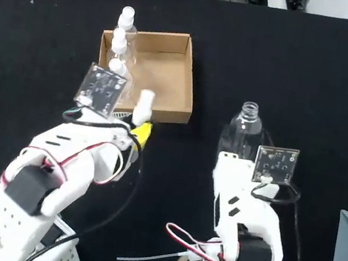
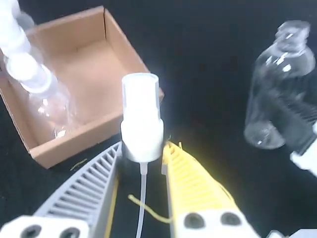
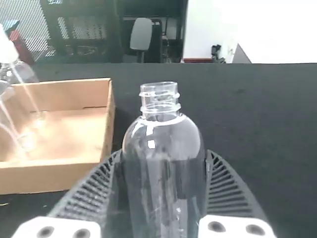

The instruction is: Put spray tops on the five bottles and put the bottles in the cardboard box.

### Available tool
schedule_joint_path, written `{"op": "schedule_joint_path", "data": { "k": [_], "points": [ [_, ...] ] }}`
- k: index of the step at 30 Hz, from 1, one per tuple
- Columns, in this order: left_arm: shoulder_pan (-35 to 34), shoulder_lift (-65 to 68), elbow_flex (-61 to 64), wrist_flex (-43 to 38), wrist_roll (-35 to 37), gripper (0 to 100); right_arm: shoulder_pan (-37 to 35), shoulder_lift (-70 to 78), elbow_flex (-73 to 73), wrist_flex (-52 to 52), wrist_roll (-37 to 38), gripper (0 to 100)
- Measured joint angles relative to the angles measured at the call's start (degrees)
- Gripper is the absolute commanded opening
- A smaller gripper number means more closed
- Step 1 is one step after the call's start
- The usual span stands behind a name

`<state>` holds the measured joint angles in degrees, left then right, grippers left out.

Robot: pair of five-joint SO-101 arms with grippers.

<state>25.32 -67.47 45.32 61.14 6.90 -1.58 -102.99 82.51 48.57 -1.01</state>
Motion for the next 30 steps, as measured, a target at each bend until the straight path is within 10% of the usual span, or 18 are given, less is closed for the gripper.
{"op": "schedule_joint_path", "data": {
  "k": [30],
  "points": [
    [-6.77, -20.04, 8.09, -18.99, 8.44, 3, -18.73, 0.00, 3.87, 0.00, 0.00, 13.4]
  ]
}}
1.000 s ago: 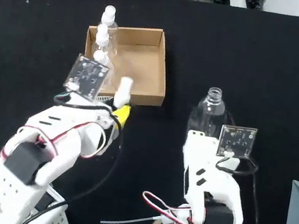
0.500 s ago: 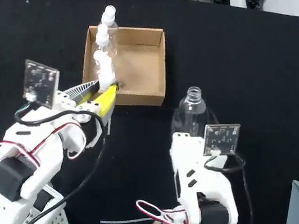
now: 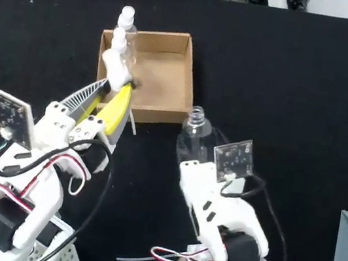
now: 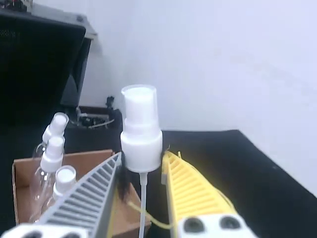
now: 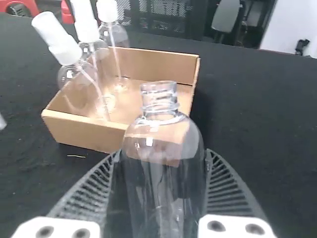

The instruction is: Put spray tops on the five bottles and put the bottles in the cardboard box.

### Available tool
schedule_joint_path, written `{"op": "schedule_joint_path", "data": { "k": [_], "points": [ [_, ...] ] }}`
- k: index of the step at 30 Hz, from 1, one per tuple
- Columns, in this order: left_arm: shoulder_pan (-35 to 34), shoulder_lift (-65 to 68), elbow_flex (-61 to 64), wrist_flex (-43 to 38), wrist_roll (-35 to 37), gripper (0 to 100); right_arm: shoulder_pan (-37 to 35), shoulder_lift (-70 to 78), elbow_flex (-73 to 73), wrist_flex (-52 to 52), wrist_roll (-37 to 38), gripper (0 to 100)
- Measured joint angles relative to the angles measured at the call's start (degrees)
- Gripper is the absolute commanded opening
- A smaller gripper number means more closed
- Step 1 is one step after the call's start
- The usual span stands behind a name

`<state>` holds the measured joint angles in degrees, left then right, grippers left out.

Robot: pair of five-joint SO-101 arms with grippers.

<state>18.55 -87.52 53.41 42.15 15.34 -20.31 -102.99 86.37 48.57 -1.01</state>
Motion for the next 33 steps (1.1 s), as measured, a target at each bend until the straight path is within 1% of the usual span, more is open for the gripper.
{"op": "schedule_joint_path", "data": {
  "k": [5, 9, 14, 17, 21, 27, 33],
  "points": [
    [0.00, 0.00, 0.00, -3.16, 0.00, 3, -3.43, 0.00, 0.26, 0.00, 0.00, 13.5],
    [-0.09, -0.18, 0.00, -3.16, 0.70, 3, -6.59, 0.00, 3.34, -0.79, 0.00, 13.5],
    [-3.16, -0.18, 0.00, -3.16, 4.57, 3, -8.88, 0.00, 5.10, -2.99, 1.05, 13.5],
    [-5.19, -0.18, 0.00, -3.16, 6.51, 3, -10.46, 0.00, 5.10, -3.08, 3.16, 13.4],
    [-8.00, -0.18, 0.00, -3.16, 8.97, 3, -13.27, 0.00, 5.19, -3.08, 4.13, 13.2],
    [-11.34, -0.18, 0.00, -3.16, 11.16, 3, -17.05, 0.00, 9.93, -7.91, 4.40, 13.1],
    [-11.69, -0.18, 0.00, -2.99, 11.52, 3, -18.29, 0.00, 10.29, -10.02, 4.40, 13.1]
  ]
}}
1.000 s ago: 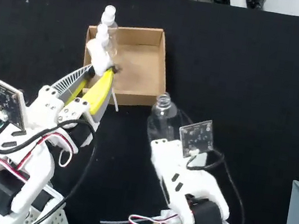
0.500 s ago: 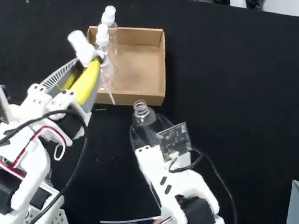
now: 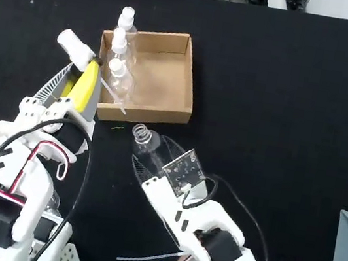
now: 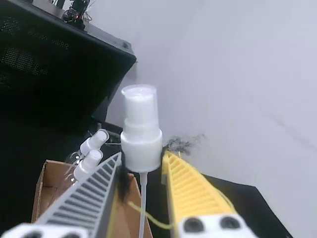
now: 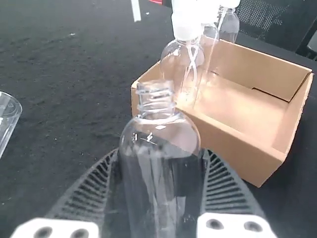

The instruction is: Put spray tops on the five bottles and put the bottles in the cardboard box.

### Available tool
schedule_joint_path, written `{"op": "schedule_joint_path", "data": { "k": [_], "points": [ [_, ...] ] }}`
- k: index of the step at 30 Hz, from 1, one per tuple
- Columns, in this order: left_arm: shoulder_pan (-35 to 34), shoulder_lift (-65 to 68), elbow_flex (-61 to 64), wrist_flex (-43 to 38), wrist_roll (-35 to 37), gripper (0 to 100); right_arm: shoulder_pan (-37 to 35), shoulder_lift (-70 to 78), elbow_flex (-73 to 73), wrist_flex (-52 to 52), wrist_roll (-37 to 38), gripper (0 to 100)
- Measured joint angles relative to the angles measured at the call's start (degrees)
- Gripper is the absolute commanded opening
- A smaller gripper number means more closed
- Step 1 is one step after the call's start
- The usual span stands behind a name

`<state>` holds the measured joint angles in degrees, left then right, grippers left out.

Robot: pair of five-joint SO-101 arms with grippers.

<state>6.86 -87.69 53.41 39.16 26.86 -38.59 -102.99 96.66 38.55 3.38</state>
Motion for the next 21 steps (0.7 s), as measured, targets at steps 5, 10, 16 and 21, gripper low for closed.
{"op": "schedule_joint_path", "data": {
  "k": [5, 10, 16, 21],
  "points": [
    [0.00, 0.00, 0.00, 2.02, 0.00, 3, 0.00, 0.00, 0.00, -0.09, 1.67, 13.1],
    [0.00, 0.00, 0.00, 3.08, 0.09, 3, -3.69, 0.00, 0.00, -0.26, 3.96, 13.1],
    [0.00, -0.09, 0.00, 4.92, 0.18, 3, -4.57, 0.00, 0.00, -0.26, 4.31, 13.1],
    [0.00, -0.18, 0.00, 5.80, 0.18, 3, -4.57, 0.00, 0.00, -1.23, 4.31, 13.1]
  ]
}}
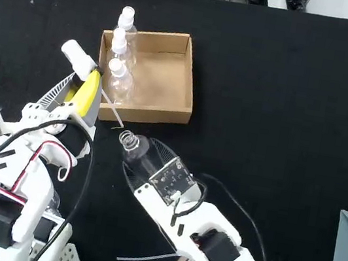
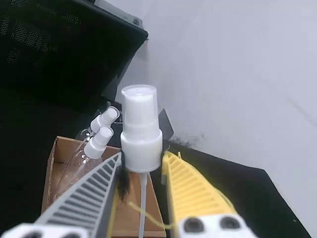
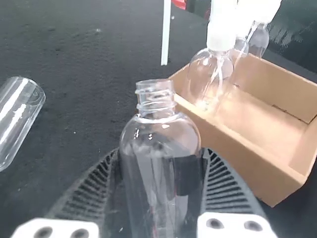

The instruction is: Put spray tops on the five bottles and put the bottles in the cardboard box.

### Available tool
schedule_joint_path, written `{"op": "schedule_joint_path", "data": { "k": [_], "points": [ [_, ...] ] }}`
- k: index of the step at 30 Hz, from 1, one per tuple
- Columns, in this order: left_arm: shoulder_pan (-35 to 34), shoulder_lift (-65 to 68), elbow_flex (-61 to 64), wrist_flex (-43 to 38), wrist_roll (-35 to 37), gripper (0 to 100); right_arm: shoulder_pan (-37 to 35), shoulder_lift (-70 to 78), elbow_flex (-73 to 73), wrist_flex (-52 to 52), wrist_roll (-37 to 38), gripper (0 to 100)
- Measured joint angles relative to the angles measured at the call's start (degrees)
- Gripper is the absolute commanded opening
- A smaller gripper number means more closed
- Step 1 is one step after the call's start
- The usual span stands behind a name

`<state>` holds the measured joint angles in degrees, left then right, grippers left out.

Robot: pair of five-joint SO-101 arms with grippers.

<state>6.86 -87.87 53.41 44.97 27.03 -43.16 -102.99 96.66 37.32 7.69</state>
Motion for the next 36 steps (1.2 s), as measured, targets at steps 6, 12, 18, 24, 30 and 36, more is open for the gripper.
{"op": "schedule_joint_path", "data": {
  "k": [6, 12, 18, 24, 30, 36],
  "points": [
    [0.00, 0.09, 1.14, 0.00, 0.00, 3, 0.00, 0.00, 0.00, -0.79, 0.00, 13.1],
    [1.32, 0.00, 1.14, 0.35, 0.00, 3, 0.00, 0.00, 0.00, -0.79, 0.00, 13.1],
    [3.69, -2.20, 1.14, 1.58, -0.18, 3, 0.00, 0.00, 0.00, -0.79, 0.00, 13.1],
    [3.52, -11.69, 5.89, 1.85, 0.09, 3, -0.18, 0.00, 0.00, -0.79, 0.00, 13.1],
    [3.87, -16.18, 10.11, 1.85, -1.14, 3, -0.35, 0.00, 0.00, -0.97, 0.00, 13.1],
    [3.87, -16.26, 10.99, 1.85, -2.64, 3, -0.35, 0.00, 0.00, -0.97, 0.00, 13.1]
  ]
}}
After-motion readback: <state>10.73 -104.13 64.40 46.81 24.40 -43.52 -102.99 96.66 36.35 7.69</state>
